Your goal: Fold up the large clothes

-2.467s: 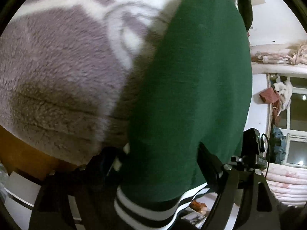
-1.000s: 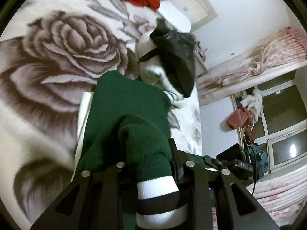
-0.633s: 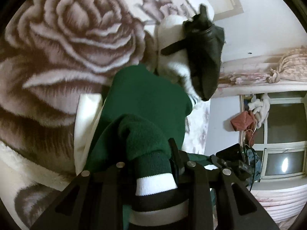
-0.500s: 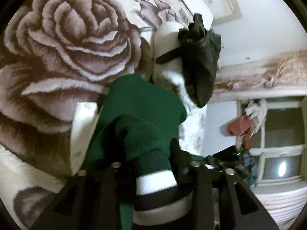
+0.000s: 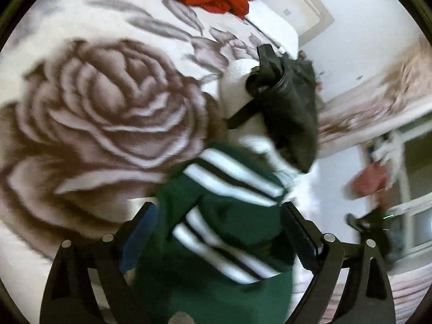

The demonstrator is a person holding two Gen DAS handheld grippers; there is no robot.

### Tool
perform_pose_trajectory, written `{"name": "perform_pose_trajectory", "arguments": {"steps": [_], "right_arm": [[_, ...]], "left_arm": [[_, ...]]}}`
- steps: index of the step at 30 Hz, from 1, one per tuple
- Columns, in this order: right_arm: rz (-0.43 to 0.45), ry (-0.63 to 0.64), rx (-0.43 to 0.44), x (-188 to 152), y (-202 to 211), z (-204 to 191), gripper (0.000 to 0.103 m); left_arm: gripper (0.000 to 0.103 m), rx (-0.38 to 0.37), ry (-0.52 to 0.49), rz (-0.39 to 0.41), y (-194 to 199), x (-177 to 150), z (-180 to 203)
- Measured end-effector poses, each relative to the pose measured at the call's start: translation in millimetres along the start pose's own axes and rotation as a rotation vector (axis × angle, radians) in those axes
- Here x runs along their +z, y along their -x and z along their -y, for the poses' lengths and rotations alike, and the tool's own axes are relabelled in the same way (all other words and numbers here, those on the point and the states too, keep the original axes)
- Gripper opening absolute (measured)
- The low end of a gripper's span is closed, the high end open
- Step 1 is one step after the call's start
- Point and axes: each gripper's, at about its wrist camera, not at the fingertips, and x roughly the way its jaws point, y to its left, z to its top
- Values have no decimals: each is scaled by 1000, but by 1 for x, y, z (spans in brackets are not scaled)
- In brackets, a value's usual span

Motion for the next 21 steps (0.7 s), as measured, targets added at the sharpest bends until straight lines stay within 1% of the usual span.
{"name": "perform_pose_trajectory", "arguments": {"steps": [1, 2, 3, 4, 5, 6, 7, 8, 9, 10, 11, 14, 15, 17, 19, 21], "right_arm": [[-6, 66, -69, -5, 2, -3, 78], [-28, 143, -151, -13, 3, -3, 80], [-50, 173, -183, -17, 0, 1, 83], [-86, 200, -217, -21, -6, 7, 84], [-124, 221, -239, -24, -16, 17, 84], [-174, 246, -258, -25, -29, 27, 86], [-218, 266, -264, -24, -43, 36, 88], [-262, 282, -262, -21, -59, 45, 89], [-287, 286, -256, -18, -69, 52, 90], [-313, 275, -237, -12, -83, 62, 96], [-350, 251, -204, -4, -100, 75, 99], [-423, 203, -118, 10, -129, 90, 102], [-438, 206, -101, 14, -135, 91, 102], [-447, 167, -57, 24, -144, 90, 102], [-437, 167, -36, 25, -152, 86, 101], [-422, 190, -47, 20, -156, 78, 85]], "left_arm": [[93, 69, -28, 16, 3, -9, 1], [93, 114, -47, 25, 5, -16, 1], [93, 196, -70, 37, 9, -30, 1], [93, 242, -77, 38, 9, -38, -1], [93, 315, -81, 21, 6, -54, -6], [93, 351, -76, 1, 2, -66, -10], [93, 373, -67, -15, -3, -76, -14], [93, 392, -54, -47, -13, -89, -19], [93, 400, -37, -60, -20, -99, -24], [93, 407, -21, -56, -24, -106, -27], [93, 418, -5, -48, -26, -111, -30], [96, 431, 32, -21, -29, -113, -35], [96, 436, 36, -20, -29, -111, -36], [96, 446, 32, -18, -30, -110, -34], [96, 462, 22, -18, -30, -109, -31], [96, 475, 24, -22, -28, -109, -30]]}}
